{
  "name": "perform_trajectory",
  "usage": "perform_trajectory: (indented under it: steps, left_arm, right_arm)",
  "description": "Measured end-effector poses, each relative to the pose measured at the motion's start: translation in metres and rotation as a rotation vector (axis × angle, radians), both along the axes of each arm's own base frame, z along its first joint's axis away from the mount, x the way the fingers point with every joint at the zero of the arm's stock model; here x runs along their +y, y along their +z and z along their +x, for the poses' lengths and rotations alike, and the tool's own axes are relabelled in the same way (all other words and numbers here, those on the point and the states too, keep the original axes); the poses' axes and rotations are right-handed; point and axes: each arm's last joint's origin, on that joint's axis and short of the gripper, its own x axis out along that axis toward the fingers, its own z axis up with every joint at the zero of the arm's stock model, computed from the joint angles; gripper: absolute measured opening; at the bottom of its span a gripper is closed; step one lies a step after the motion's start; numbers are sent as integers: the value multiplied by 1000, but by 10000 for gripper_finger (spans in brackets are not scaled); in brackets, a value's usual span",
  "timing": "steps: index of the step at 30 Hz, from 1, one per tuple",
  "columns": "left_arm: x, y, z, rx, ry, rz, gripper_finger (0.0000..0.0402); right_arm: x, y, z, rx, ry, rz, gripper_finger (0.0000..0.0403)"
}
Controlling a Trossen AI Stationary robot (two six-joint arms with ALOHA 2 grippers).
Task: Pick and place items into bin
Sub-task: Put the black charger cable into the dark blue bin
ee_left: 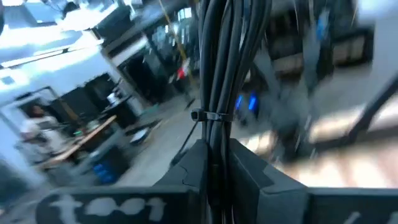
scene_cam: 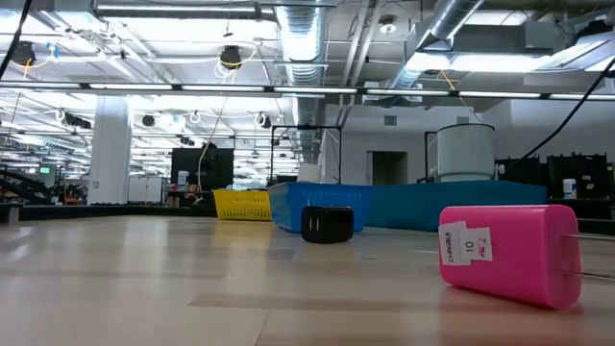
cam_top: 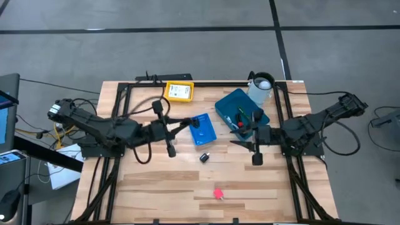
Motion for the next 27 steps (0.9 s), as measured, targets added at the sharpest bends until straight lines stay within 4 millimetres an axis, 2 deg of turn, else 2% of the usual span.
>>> perform_trajectory:
  steps: [6, 12, 20, 27]
  left_arm:
    - [7, 10, 5, -173, -132, -212, 24]
    - [5, 0, 20, -188, -175, -330, 25]
    - [-2, -18, 46, -198, -177, -339, 26]
    - [0, -27, 56, -204, -187, -369, 26]
  right_arm:
    - [5, 16, -1, -158, 77, -159, 132]
    - [3, 18, 0, -179, 75, -220, 140]
    - [-2, 17, 8, -196, 77, -209, 204]
    - [-1, 12, 24, -194, 51, -210, 244]
